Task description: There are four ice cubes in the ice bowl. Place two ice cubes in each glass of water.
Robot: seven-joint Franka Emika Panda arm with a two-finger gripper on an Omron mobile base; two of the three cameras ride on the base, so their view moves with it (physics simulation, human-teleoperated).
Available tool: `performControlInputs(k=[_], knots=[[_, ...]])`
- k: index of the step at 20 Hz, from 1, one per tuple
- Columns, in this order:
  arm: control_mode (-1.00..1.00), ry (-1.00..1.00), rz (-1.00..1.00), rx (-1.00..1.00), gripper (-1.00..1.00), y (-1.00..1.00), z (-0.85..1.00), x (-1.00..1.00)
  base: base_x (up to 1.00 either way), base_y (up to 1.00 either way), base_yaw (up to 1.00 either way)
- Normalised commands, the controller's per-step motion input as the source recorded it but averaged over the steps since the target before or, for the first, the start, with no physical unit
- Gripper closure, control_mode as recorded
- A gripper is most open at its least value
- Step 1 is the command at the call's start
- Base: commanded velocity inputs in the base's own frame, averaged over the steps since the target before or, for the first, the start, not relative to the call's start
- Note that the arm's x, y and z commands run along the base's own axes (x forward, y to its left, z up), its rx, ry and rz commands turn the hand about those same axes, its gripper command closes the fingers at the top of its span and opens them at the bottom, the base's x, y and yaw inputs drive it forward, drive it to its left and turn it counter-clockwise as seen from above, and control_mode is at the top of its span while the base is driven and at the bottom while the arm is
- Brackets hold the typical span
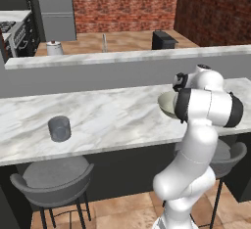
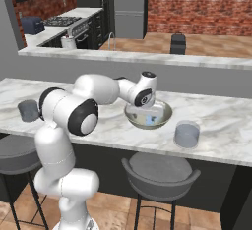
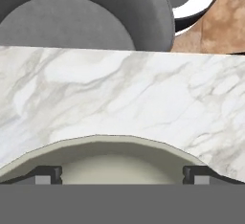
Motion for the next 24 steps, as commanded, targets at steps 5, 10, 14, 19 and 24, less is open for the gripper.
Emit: performControlInputs(k=[5, 10, 14, 19, 24], knots=[[-1.0, 0.0, 0.07, 0.0, -1.0, -0.07, -0.09, 0.2, 0.0, 0.0, 0.0], [-1.0, 0.0, 0.0, 0.0, -1.0, -0.35, -0.25, 0.01, 0.0, 0.0, 0.0], [-1.0, -0.01, 0.0, 0.0, -1.0, -0.39, -0.17, 0.0, 0.0, 0.0, 0.0], [-1.0, -0.04, 0.01, 0.0, -1.0, -0.09, -0.09, 0.02, 0.0, 0.0, 0.0], [-1.0, -0.03, 0.03, 0.0, -1.0, 0.0, -0.11, 0.02, 0.0, 0.0, 0.0]])
